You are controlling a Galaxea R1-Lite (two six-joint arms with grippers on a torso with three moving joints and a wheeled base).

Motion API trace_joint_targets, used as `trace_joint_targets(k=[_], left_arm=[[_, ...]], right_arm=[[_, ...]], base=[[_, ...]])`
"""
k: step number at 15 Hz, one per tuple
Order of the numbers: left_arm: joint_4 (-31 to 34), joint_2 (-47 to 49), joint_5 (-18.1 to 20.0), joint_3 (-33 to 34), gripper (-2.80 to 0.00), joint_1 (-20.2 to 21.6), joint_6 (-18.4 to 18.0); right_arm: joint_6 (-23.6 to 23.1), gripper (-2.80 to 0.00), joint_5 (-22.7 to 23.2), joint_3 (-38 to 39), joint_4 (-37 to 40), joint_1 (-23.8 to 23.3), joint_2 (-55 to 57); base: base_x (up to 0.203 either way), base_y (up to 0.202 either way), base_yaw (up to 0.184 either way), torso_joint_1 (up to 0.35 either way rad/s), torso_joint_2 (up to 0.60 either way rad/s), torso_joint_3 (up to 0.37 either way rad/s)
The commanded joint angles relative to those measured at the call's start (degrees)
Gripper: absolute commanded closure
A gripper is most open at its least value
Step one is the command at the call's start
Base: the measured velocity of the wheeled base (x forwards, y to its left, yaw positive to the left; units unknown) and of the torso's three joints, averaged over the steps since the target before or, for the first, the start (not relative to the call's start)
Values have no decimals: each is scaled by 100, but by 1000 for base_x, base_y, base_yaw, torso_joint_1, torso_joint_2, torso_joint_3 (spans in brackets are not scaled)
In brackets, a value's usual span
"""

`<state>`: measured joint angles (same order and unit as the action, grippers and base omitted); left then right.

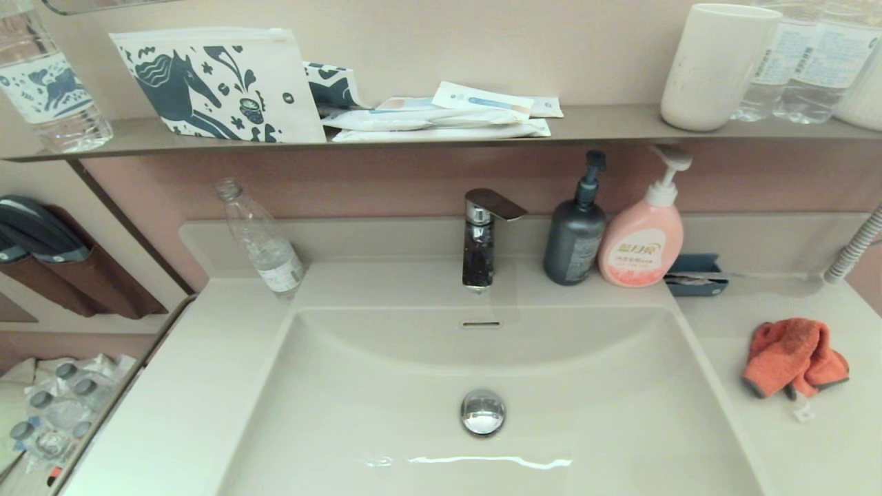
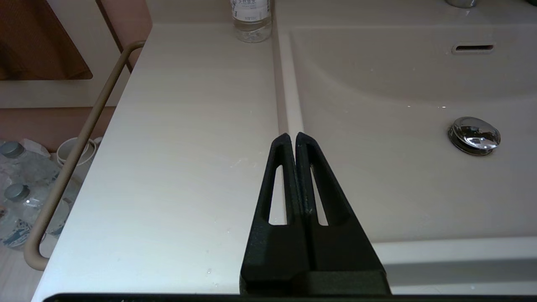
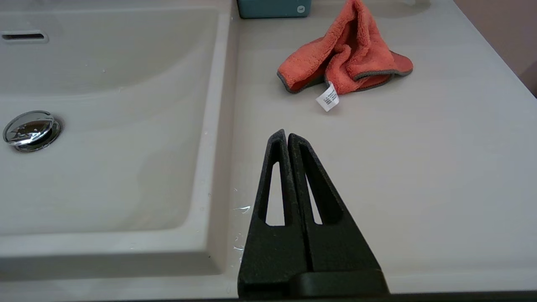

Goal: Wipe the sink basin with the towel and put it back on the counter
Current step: Pick up the cloth

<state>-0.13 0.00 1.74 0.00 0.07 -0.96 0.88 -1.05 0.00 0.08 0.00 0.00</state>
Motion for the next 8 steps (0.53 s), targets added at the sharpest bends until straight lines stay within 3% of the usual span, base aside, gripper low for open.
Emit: trace_joint_targets(k=[1, 8], left_arm=[[-4, 9, 1, 0, 0, 1, 8], [5, 9, -7, 0, 0, 1, 44]], right_arm=[[0, 0, -1, 0, 1, 0, 0], [-68, 0, 8, 0, 1, 0, 0]], base=[[0, 0, 0, 0, 0, 0], [0, 0, 0, 0, 0, 0]])
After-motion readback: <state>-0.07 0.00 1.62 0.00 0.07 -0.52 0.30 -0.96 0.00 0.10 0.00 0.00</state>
